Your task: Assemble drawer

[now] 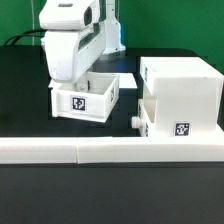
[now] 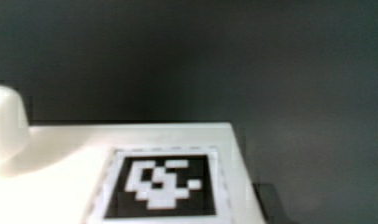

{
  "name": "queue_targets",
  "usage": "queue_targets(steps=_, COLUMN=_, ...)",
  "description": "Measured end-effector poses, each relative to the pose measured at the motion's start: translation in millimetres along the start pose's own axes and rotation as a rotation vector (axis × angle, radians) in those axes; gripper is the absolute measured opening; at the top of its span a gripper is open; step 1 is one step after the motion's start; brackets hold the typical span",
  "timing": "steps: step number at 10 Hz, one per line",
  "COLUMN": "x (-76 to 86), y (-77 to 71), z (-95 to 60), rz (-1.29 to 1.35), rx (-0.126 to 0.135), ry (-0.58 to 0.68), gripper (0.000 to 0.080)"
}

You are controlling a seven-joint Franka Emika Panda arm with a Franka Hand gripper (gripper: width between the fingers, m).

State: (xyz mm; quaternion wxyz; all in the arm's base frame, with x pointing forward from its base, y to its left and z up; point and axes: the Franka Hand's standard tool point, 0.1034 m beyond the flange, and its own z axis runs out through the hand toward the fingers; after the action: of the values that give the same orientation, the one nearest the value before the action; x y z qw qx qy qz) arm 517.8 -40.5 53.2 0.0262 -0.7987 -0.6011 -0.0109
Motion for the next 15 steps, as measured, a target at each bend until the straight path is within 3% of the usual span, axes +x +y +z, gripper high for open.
queue_targets(steps=1, x=0.9, y=1.4, z=0.7, rz=0.001, rx=-0.028, ry=0.007, gripper=0.0042)
queue_targets(steps=4, x=3.4, y=2.0, z=0.8, rz=-0.004, rx=-0.033, ry=0.009, gripper=0.0042)
queue_targets(steps=6, x=10.9, y=7.1, z=-2.7, rz=-0.014, rx=-0.021, ry=0.009, gripper=0.0042)
queue_targets(steps=11, x=9.6, y=5.5, z=-1.4, rz=-0.023, rx=-0.015, ry=0.006, gripper=0.0042)
queue_targets(steps=14, x=19.8, y=16.3, z=-6.4, rz=-0.07, rx=0.009, ry=0.006, gripper=0.0042)
queue_targets(steps=15, x=22.3, y=23.2, z=-7.2, rz=-0.095, rx=0.03, ry=0.005, gripper=0.0042)
